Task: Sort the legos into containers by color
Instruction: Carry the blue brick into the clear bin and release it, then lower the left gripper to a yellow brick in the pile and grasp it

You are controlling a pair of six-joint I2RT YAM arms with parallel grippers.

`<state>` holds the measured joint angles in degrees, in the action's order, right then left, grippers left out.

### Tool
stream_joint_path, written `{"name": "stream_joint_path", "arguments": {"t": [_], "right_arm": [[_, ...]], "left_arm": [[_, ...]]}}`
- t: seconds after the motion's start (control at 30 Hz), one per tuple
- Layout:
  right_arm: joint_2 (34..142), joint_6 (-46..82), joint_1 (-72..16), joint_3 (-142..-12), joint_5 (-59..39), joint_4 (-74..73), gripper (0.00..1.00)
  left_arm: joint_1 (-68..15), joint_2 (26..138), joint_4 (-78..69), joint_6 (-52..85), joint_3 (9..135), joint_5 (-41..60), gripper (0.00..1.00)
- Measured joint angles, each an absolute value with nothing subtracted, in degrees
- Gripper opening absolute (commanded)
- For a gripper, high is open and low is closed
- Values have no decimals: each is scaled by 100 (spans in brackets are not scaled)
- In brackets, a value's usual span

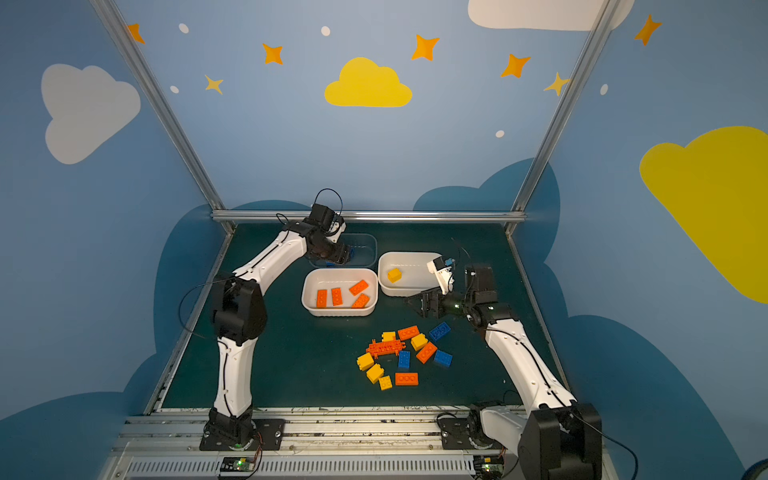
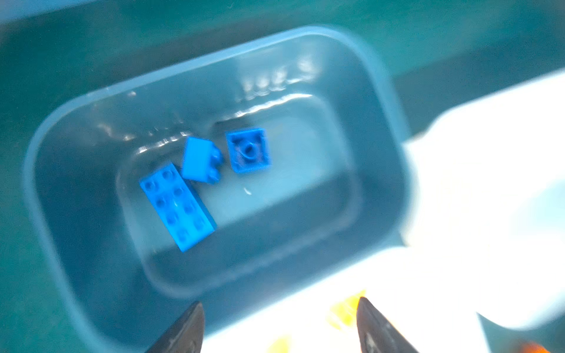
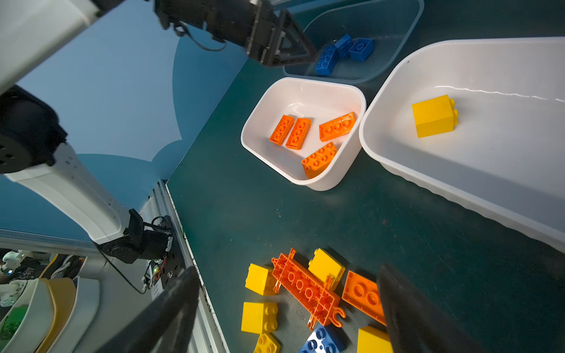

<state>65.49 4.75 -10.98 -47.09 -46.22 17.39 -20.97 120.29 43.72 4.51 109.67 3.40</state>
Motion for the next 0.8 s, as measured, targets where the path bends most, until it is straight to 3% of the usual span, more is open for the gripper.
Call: {"name": "stream_joint_path", "arguments": {"t": [0.17,0.37,0.57,0.8], "right_arm": [[6549,388,-1098,-4707,-4644,1763,90],[6514,314,-1098,-4694,-4661,1820,90],[6353,246,-1096,-4611,-4694,1885,90],[6278,246,-1085,-4429,-4722,1981,90]], "left_arm": [[-2698,10490,4093,432,9402,838,77],[-3583,9470,3548,373,7498,1302,74],[-4469,8890,2958,150,5972,1417,71],[-4851,8849,2458,-128,5277,1133,65]]}}
